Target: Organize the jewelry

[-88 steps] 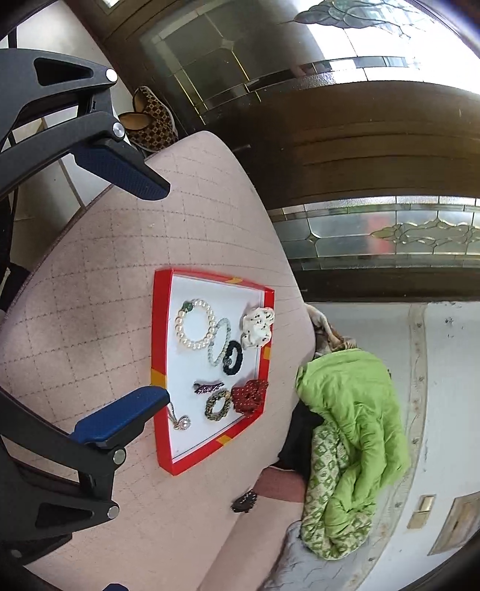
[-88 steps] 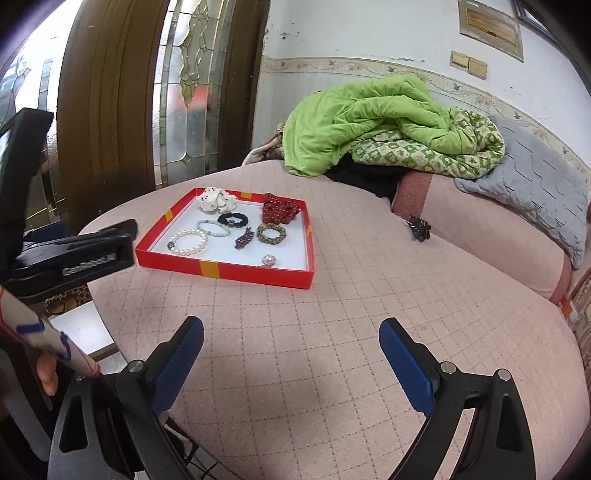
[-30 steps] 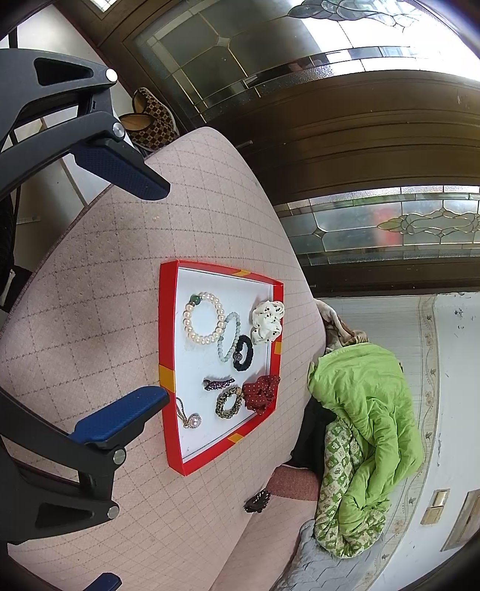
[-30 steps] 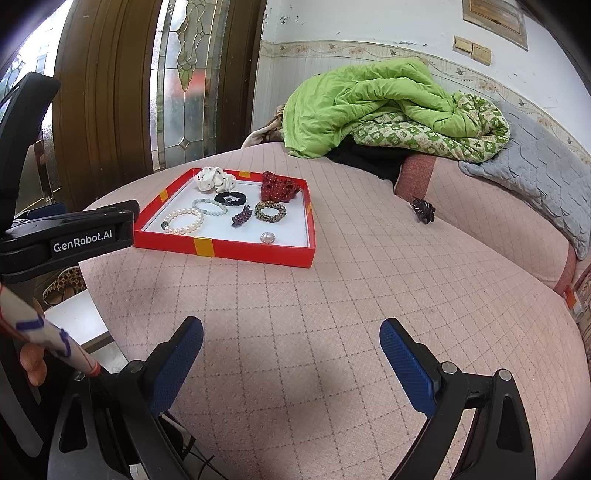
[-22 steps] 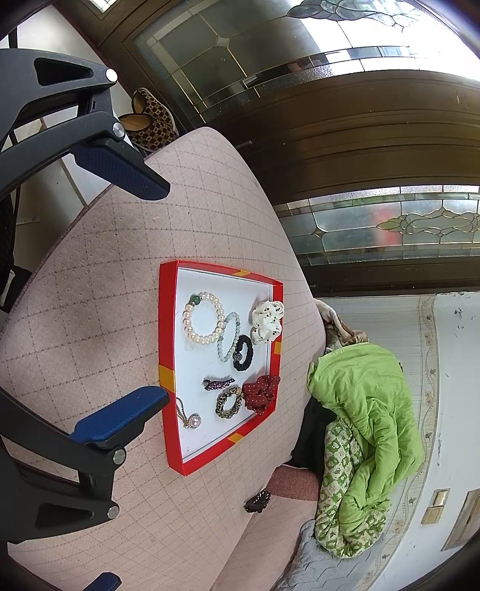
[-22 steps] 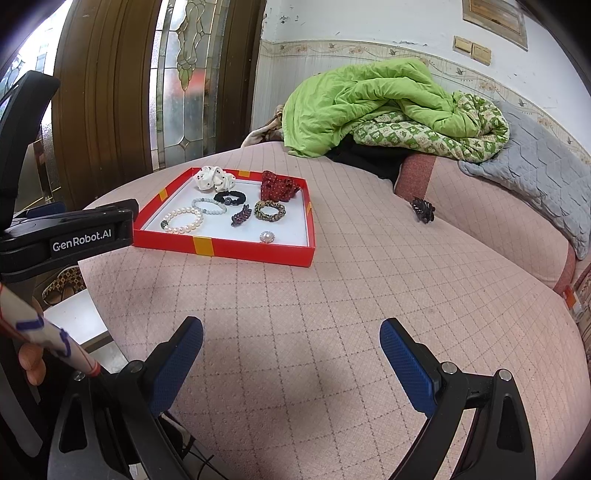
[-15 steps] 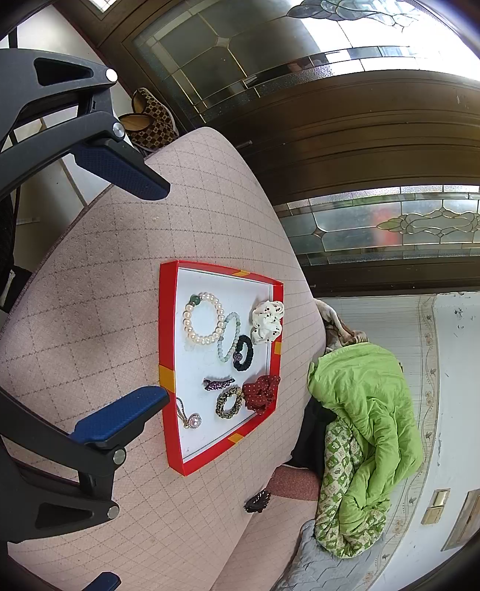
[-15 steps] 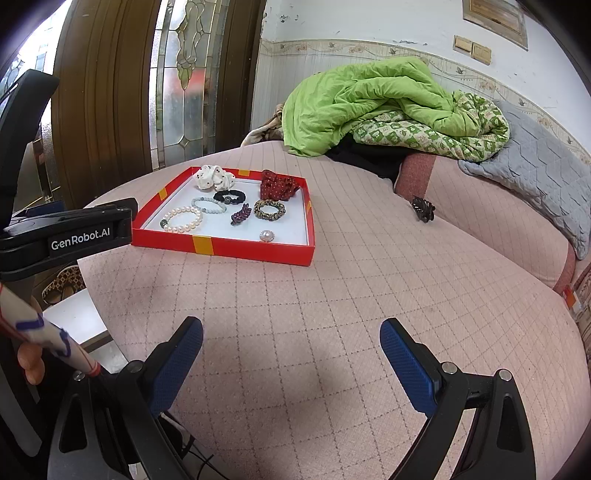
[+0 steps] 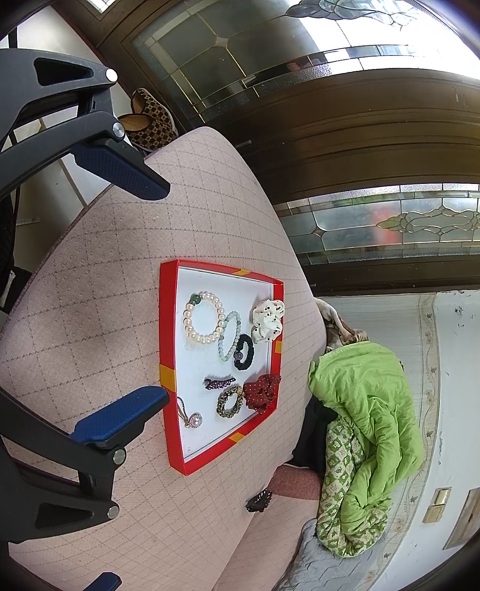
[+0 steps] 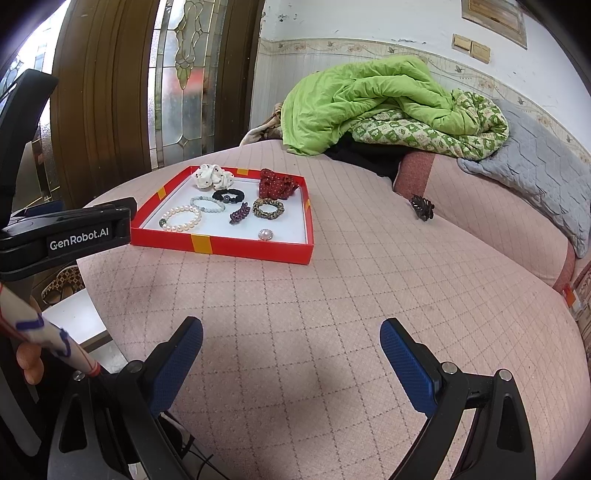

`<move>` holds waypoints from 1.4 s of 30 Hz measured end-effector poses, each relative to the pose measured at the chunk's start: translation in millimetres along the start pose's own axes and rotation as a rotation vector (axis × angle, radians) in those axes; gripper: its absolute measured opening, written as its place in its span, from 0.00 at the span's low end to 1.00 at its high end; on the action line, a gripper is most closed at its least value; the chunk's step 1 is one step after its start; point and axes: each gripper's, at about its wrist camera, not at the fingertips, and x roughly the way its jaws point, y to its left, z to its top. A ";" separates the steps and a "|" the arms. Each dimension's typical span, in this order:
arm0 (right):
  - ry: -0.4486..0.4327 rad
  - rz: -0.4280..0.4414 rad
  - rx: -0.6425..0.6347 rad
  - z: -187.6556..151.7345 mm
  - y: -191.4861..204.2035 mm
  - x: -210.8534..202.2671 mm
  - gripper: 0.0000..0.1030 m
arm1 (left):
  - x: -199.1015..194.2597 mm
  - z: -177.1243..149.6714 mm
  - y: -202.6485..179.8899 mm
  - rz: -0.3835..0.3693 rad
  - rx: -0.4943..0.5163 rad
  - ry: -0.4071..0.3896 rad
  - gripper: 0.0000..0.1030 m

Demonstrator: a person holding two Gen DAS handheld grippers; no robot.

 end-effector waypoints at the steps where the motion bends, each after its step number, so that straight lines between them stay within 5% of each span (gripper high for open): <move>1: -0.001 0.000 0.000 -0.6 -0.8 -0.3 0.96 | -0.1 0.0 -0.3 0.000 0.000 0.000 0.98; 23: 0.006 0.002 0.001 -3.0 -3.7 1.3 0.96 | 1.0 -0.3 -1.8 0.000 0.010 0.006 0.98; 31: 0.045 -0.023 0.067 -10.9 -30.7 4.4 0.96 | 13.2 -0.3 -34.8 -0.039 0.145 0.078 0.98; 33: 0.056 -0.052 0.099 -12.3 -44.7 3.8 0.96 | 15.4 -5.4 -64.3 -0.013 0.275 0.073 0.98; 37: 0.109 -0.175 0.219 -32.8 -100.8 3.1 0.96 | 9.6 -12.9 -122.5 -0.150 0.414 0.077 0.98; 42: 0.176 -0.312 0.388 -54.9 -176.8 9.4 0.97 | 32.1 -27.0 -204.1 -0.344 0.508 0.208 0.98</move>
